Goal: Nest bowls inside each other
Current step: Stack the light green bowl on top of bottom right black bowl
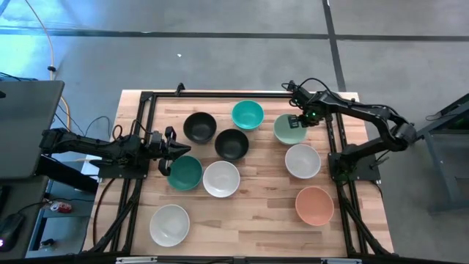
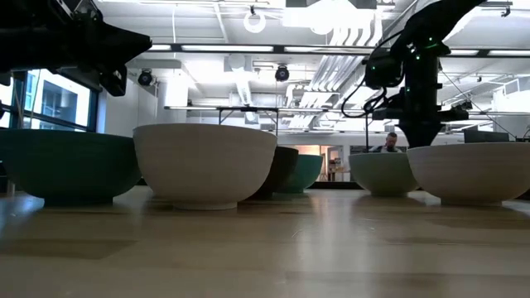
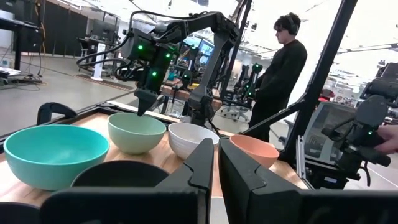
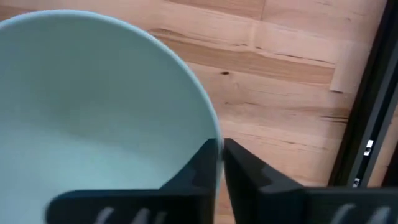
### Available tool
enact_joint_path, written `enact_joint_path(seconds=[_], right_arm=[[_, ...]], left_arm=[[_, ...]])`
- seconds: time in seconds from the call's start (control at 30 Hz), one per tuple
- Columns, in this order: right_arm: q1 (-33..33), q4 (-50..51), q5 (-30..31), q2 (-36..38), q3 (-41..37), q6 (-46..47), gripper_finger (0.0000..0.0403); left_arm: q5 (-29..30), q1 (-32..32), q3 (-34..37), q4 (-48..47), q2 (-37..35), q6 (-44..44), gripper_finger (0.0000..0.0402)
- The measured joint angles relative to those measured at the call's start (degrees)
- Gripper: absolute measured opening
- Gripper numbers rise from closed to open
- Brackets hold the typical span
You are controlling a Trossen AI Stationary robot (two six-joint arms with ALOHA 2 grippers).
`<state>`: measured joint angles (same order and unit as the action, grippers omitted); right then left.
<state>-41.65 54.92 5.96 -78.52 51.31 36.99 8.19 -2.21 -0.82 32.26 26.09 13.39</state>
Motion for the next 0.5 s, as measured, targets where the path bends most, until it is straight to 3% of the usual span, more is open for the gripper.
enact_joint_path(seconds=[0.5], right_arm=[[0.00,-0.07,-0.41,0.02,0.00,0.07,0.0034]], left_arm=[[-0.04,0.02,0.00,-0.91,0.00,0.58,0.0015]])
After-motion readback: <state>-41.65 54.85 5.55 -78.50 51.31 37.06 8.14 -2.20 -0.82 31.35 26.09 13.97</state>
